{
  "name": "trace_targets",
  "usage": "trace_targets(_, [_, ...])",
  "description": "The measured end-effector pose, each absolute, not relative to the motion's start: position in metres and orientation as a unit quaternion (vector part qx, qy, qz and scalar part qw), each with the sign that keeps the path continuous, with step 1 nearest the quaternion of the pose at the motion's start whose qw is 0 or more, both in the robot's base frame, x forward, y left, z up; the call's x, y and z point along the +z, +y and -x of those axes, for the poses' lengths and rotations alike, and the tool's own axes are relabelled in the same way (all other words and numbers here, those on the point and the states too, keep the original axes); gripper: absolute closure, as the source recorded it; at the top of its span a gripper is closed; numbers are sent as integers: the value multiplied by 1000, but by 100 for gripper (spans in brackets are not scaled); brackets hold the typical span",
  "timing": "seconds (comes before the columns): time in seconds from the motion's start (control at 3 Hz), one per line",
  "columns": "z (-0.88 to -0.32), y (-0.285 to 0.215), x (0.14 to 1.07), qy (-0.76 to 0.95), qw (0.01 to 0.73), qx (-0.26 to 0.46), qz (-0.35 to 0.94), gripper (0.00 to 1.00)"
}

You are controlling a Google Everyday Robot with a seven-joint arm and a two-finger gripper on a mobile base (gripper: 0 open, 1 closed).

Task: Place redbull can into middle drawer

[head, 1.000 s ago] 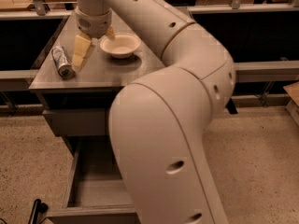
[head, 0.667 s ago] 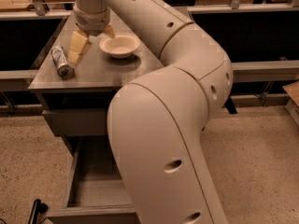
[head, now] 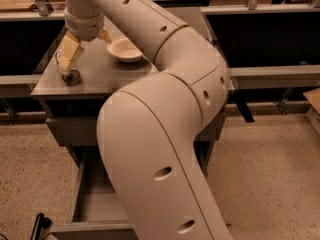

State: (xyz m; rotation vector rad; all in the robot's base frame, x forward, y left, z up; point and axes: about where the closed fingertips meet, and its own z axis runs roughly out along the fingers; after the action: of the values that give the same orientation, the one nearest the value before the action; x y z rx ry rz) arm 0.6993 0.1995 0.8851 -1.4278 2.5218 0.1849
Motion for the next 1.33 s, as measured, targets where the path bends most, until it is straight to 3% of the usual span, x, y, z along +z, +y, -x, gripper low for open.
trace_targets(1.0, [-690,286,861,904,85,62,415,0])
trace_targets(1.33, [-693,293,850,910,79,54,405,18])
